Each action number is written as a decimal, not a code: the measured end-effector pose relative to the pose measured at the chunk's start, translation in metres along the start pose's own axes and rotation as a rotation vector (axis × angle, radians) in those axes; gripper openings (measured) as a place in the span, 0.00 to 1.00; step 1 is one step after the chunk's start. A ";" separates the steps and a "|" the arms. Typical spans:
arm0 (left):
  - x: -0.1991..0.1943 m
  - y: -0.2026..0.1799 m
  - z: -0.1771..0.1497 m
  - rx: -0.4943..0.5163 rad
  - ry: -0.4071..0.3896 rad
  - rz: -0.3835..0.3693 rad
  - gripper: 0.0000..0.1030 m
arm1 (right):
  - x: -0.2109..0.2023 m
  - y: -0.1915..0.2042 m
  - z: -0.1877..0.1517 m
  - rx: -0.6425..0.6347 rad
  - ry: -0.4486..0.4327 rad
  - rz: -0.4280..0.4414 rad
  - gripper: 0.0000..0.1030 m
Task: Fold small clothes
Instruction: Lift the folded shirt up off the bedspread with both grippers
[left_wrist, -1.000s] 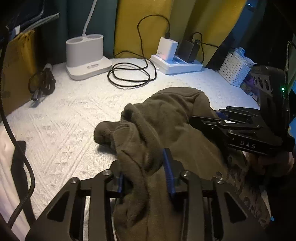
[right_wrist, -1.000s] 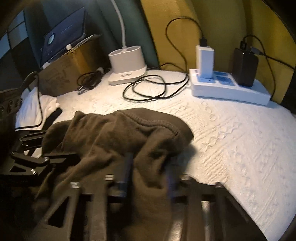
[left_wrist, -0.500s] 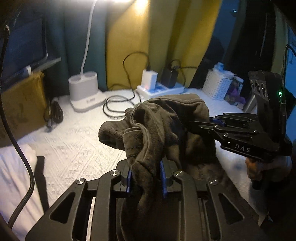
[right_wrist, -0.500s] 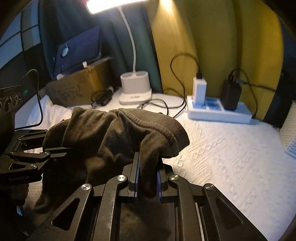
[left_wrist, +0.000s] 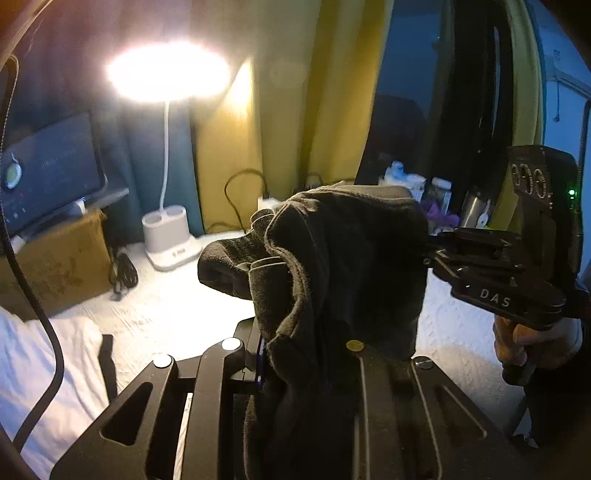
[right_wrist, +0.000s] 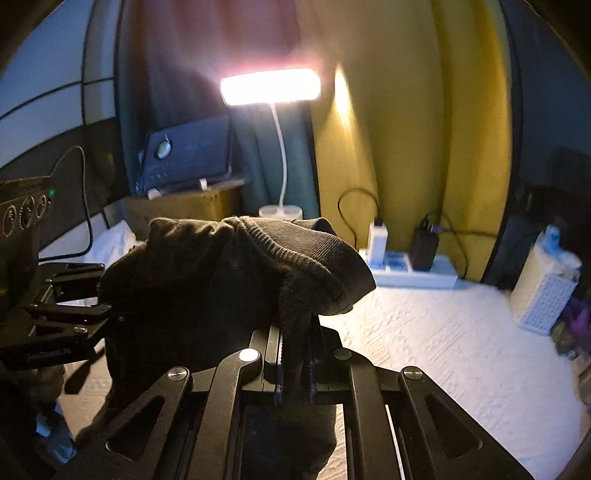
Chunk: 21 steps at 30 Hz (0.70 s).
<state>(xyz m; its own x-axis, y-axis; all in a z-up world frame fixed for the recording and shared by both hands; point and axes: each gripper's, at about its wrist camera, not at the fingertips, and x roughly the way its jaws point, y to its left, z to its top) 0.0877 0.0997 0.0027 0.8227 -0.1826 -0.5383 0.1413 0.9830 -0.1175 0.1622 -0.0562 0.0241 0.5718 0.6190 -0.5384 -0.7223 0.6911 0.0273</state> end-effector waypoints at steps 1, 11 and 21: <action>-0.007 -0.003 0.002 0.007 -0.015 0.003 0.19 | -0.009 0.002 0.002 -0.002 -0.020 -0.009 0.09; -0.081 -0.035 0.020 0.077 -0.168 0.007 0.19 | -0.098 0.035 0.020 -0.058 -0.211 -0.043 0.09; -0.142 -0.039 0.026 0.096 -0.273 0.069 0.19 | -0.156 0.071 0.036 -0.109 -0.321 0.014 0.09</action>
<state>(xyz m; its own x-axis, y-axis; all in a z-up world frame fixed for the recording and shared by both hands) -0.0203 0.0880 0.1050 0.9481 -0.1160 -0.2960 0.1208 0.9927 -0.0020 0.0352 -0.0906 0.1403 0.6425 0.7258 -0.2456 -0.7582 0.6486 -0.0669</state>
